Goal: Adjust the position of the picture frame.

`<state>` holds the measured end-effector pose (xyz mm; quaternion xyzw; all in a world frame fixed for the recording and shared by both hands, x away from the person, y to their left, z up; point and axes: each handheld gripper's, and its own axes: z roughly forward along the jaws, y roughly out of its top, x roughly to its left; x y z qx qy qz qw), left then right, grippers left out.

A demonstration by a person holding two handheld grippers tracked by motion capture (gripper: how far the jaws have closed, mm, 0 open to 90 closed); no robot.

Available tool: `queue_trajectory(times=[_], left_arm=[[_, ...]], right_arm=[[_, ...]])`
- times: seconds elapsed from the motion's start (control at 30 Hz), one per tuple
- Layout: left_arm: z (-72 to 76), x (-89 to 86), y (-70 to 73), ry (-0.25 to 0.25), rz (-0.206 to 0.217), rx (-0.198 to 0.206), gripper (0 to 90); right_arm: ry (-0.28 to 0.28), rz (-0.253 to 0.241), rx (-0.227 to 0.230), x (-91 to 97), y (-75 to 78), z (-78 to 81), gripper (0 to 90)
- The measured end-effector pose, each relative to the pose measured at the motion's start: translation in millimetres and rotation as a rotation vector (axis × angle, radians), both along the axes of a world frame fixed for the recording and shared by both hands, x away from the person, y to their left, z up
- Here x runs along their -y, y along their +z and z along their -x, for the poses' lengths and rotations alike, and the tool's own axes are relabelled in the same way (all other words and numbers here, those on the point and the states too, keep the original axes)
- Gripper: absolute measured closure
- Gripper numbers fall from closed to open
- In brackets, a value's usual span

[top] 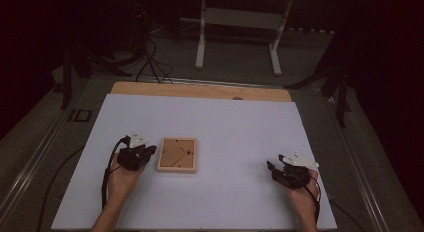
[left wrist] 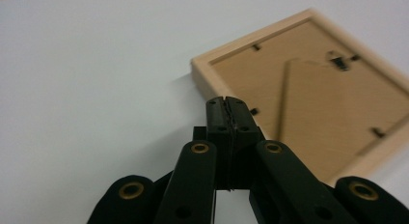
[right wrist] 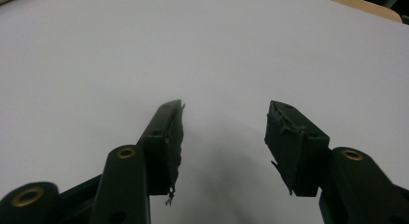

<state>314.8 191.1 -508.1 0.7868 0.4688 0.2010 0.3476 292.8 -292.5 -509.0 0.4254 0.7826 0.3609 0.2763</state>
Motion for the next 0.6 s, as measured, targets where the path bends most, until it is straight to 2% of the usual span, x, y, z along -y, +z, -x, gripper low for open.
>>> queue_trajectory(times=[0.1, 0.13, 0.17, 0.2, 0.6], left_arm=[[-6.4, 3.7, -9.8, 0.007, -0.028, -0.042, 89.8], [-6.4, 3.7, -9.8, 0.007, -0.028, -0.042, 89.8], [-7.4, 9.4, -14.3, -0.01, -0.048, -0.056, 89.8], [-6.9, 11.9, -14.8, -0.01, -0.066, -0.053, 89.8], [-7.2, 33.6, -16.5, -0.08, -0.052, -0.05, 89.7]], right_arm=[[0.001, 0.0, 0.001, -0.1, 0.3, 0.1, 47.2], [0.001, 0.0, 0.001, -0.1, 0.3, 0.1, 47.2], [0.0, -0.001, 0.002, 0.2, 0.3, 0.0, 47.2], [0.0, -0.001, 0.002, 0.4, 0.4, 0.0, 47.2], [0.006, 0.002, 0.003, -1.2, 0.1, -1.1, 47.2]])
